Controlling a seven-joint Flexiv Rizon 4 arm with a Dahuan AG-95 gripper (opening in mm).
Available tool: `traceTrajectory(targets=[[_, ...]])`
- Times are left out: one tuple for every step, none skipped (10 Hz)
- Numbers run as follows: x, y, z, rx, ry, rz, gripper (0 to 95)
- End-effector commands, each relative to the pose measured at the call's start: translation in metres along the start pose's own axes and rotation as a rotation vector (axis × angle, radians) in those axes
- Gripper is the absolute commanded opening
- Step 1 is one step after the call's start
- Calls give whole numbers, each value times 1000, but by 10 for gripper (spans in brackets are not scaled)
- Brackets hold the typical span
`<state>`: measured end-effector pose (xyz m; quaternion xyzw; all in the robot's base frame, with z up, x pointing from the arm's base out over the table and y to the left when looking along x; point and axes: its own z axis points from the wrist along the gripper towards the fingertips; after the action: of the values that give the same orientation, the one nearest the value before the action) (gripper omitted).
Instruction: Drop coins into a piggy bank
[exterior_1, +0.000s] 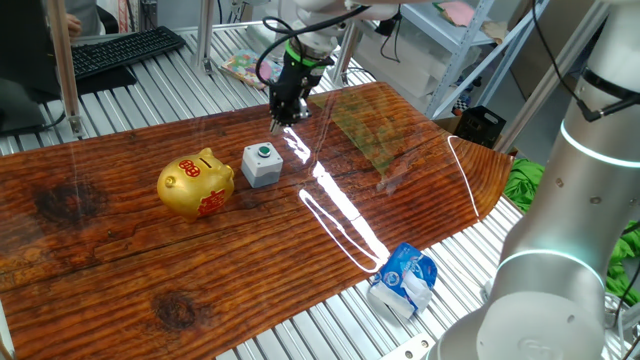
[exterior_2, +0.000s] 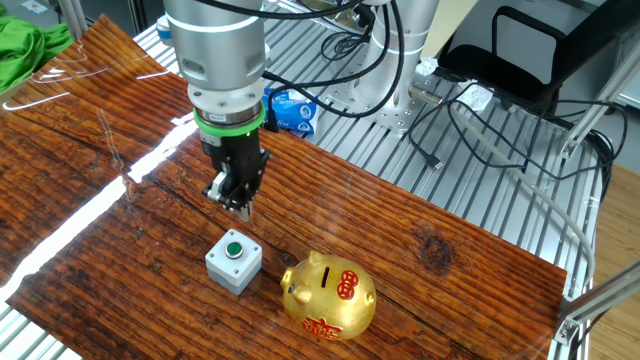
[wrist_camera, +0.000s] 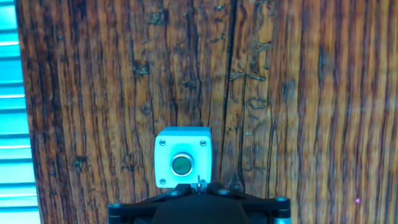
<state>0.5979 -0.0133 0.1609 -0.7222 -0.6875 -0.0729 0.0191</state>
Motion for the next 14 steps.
traceTrajectory(targets=[[2, -1, 0, -5, 23, 164, 0], [5, -1, 0, -2, 37, 192, 0], [13, -2, 1, -1, 28, 219, 0], [18, -3, 1, -1, 25, 238, 0], [23, -4, 3, 0, 32, 277, 0], [30, -4, 5, 1, 34, 302, 0], [37, -6, 6, 0, 28, 316, 0], [45, -8, 7, -2, 21, 334, 0], [51, -10, 8, -3, 20, 352, 0], [58, -12, 9, -3, 17, 365, 0], [61, -13, 10, -4, 13, 374, 0], [66, -15, 10, -2, 19, 397, 0], [71, -17, 11, -2, 20, 414, 0], [74, -18, 12, -3, 18, 420, 0]])
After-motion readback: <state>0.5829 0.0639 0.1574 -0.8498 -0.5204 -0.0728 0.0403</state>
